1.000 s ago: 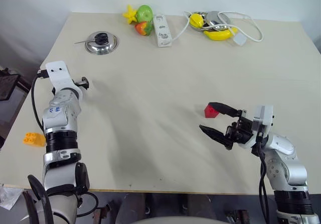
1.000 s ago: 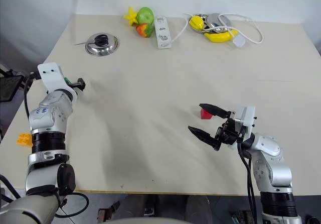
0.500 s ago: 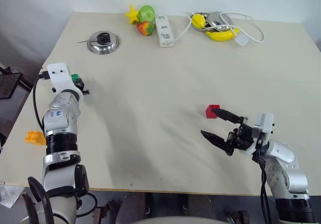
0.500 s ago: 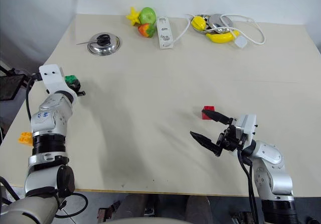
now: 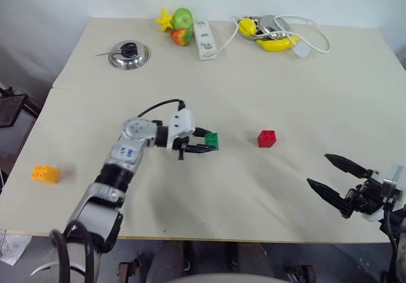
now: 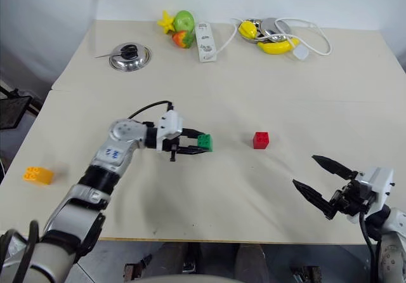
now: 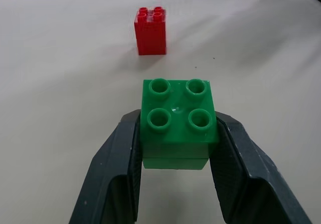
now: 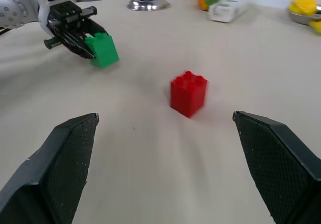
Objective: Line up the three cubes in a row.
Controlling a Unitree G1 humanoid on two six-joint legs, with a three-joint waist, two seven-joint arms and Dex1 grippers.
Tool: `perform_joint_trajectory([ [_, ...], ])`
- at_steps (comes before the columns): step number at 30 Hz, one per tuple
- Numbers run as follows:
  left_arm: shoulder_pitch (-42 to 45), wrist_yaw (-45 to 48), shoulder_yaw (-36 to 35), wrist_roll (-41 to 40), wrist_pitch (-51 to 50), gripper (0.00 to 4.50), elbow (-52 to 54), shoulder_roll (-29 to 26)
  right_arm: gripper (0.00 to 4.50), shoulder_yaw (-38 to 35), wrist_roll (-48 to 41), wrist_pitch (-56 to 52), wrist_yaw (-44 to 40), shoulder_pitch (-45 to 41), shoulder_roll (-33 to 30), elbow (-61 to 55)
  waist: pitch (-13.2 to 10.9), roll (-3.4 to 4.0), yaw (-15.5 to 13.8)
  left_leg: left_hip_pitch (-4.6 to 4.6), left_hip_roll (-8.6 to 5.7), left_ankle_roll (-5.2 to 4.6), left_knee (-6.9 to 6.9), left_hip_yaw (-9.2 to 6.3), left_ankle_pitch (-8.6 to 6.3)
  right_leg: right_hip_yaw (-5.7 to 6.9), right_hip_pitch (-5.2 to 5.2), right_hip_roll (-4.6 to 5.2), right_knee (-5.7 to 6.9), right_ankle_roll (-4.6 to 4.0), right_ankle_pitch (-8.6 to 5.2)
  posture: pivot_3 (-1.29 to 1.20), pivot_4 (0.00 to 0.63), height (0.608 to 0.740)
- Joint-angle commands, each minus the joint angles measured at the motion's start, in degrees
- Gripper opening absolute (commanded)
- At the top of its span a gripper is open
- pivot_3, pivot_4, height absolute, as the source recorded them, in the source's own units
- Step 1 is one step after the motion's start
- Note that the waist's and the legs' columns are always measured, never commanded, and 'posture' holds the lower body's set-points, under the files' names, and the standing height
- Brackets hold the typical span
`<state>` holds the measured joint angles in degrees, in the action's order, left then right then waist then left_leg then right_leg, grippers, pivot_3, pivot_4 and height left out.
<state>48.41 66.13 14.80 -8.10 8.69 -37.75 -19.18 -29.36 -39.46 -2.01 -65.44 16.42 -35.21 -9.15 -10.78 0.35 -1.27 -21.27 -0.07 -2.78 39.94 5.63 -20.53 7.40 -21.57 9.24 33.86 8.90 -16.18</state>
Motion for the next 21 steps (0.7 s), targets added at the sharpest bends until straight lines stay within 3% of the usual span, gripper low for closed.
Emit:
perform_joint_trajectory([
  [1, 5.63, -0.75, 0.22, 3.58, 4.41, 1.49, -9.31, 1.69, 4.5, -1.27, -1.32, 0.89, 1.57, 1.91, 1.76, -4.67, 0.0, 0.0, 0.03, -0.01, 0.0, 0.0, -0.02, -0.02, 0.0, 0.02, -0.01, 0.01, 0.02, 0.0, 0.0, 0.0, 0.15, 0.74],
  [11, 10.9, 2.92, -1.31, 5.81, 8.23, 1.49, -21.74, 5.66, 4.5, -0.54, -0.97, 0.75, 3.69, 4.87, 4.44, -8.49, 0.01, 0.01, -0.35, -0.12, -0.01, -0.19, 0.0, -0.15, -0.03, 0.09, -0.03, 0.22, 0.03, 0.01, 0.01, 0.0, 0.15, 0.74],
  [19, 12.2, -1.93, -5.25, 5.76, 13.23, 4.14, -24.0, 5.74, 4.5, 2.22, -0.92, -0.36, 3.59, 2.52, 3.79, -8.23, -0.01, -0.01, -0.15, -0.16, 0.0, -0.23, 0.01, -0.2, -0.04, 0.14, -0.03, 0.22, 0.02, 0.02, 0.01, 0.0, 0.15, 0.74],
  [20, 11.61, -1.24, -6.32, 4.7, 13.25, 4.42, -22.55, 5.02, 4.5, 3.12, -1.08, -0.92, 3.55, 1.44, 3.58, -8.22, 0.0, -0.01, -0.1, -0.16, 0.03, -0.23, 0.02, -0.2, -0.04, 0.14, -0.03, 0.22, 0.02, 0.02, 0.01, 0.0, 0.15, 0.74],
  [21, 10.45, 0.0, -7.49, 3.29, 12.65, 4.42, -20.04, 3.96, 4.5, 4.18, -1.35, -1.79, 3.62, 0.1, 3.28, -8.3, -0.01, -0.01, 0.05, -0.16, 0.04, -0.23, 0.03, -0.2, -0.04, 0.13, -0.04, 0.23, 0.03, 0.02, 0.01, 0.0, 0.15, 0.74],
])
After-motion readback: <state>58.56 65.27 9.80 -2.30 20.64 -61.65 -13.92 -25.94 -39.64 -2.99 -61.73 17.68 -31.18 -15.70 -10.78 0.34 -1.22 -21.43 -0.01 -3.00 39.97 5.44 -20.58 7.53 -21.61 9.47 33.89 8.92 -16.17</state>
